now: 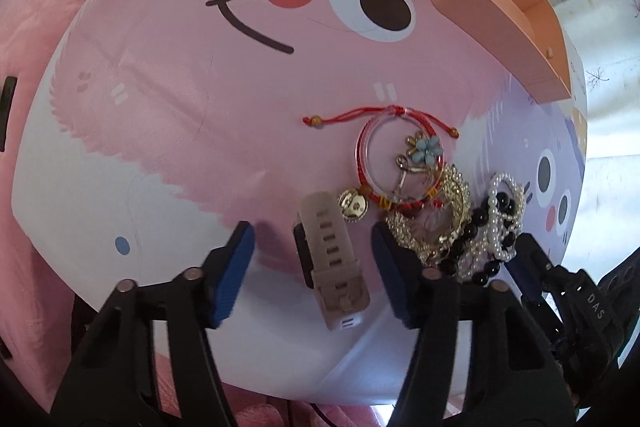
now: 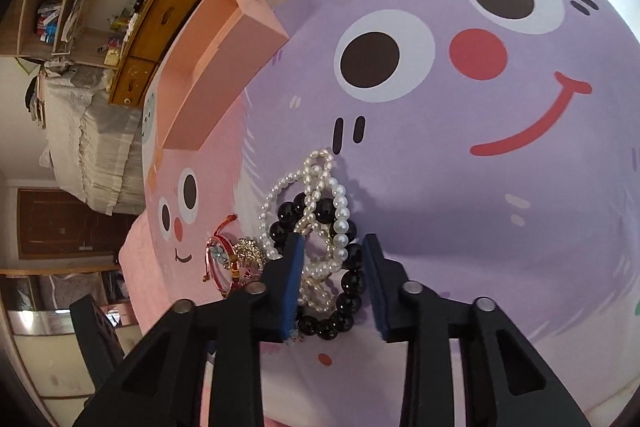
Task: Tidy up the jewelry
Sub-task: 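Grasp the white watch band with the left tool while the right tool grasps the pearl bracelet, then carry the watch band and pearl bracelet into the pink tray with both tools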
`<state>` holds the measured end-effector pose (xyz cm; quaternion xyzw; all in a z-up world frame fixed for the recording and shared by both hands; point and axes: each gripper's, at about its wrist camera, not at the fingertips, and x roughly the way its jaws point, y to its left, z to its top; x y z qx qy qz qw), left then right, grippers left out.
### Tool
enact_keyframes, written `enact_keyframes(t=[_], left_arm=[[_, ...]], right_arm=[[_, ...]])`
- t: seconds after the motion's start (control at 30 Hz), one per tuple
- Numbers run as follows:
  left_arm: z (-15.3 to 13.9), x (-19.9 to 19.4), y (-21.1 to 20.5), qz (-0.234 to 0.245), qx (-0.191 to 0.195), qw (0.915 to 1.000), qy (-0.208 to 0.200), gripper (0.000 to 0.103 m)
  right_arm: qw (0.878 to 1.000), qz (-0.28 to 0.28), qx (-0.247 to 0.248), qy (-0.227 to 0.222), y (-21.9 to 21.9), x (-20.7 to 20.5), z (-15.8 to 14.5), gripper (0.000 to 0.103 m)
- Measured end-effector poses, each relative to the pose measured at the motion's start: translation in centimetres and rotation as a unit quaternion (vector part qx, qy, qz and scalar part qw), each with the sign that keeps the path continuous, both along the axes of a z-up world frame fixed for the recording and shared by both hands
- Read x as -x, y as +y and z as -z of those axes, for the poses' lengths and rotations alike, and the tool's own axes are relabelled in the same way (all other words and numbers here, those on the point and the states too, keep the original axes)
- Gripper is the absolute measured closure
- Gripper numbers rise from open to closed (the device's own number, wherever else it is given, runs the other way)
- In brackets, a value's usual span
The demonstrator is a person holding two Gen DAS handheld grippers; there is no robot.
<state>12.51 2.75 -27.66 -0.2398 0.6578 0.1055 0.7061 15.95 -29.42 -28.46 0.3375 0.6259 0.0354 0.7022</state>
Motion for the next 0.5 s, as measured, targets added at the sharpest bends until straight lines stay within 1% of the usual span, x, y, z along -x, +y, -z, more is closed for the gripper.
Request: enact_keyframes(t=[0.03, 0.07, 0.1, 0.13, 0.17, 0.23, 0.3, 0.4, 0.5], left_arm=[[0.0, -0.3, -0.1, 0.003, 0.002, 1.0000, -0.002, 0.058], [0.1, -0.8, -0.2, 0.007, 0.004, 1.0000, -0.004, 0.069], [0.1, -1.0, -0.3, 0.010, 0.004, 0.9999, -0.005, 0.077], [0.1, -1.3, -0.4, 0.015, 0.002, 0.9999, -0.007, 0.081], [-0.1, -1.8, -0.5, 0.017, 0.003, 0.9998, -0.008, 0.087], [-0.3, -2.3, -0.8, 0.026, 0.000, 0.9996, -0.011, 0.087], [-0.6, -2.7, -0.8, 0.033, 0.004, 0.9993, -0.016, 0.087], [-1.9, -3.3, -1.4, 0.044, 0.003, 0.9988, -0.020, 0.087], [-3.3, -3.8, -1.5, 0.054, 0.006, 0.9979, -0.033, 0.088]], right_arm=[[1.000, -0.008, 0.002, -0.002, 0.1, -0.4, 0.1, 0.092], [1.000, -0.012, 0.000, 0.000, 0.1, -0.8, 0.2, 0.095], [1.000, -0.019, -0.004, -0.004, 0.1, -1.3, 0.2, 0.095], [1.000, -0.025, -0.005, -0.007, 0.2, -1.5, 0.0, 0.095], [0.999, -0.035, -0.001, -0.013, 0.3, -2.1, -0.1, 0.095], [0.998, -0.048, 0.008, -0.027, 0.5, -3.0, -0.6, 0.095], [0.998, -0.048, 0.007, -0.039, 1.0, -3.2, -1.8, 0.095], [0.997, -0.050, 0.005, -0.061, 1.3, -4.5, -3.4, 0.095], [0.994, -0.055, 0.009, -0.091, 1.7, -5.0, -5.1, 0.095]])
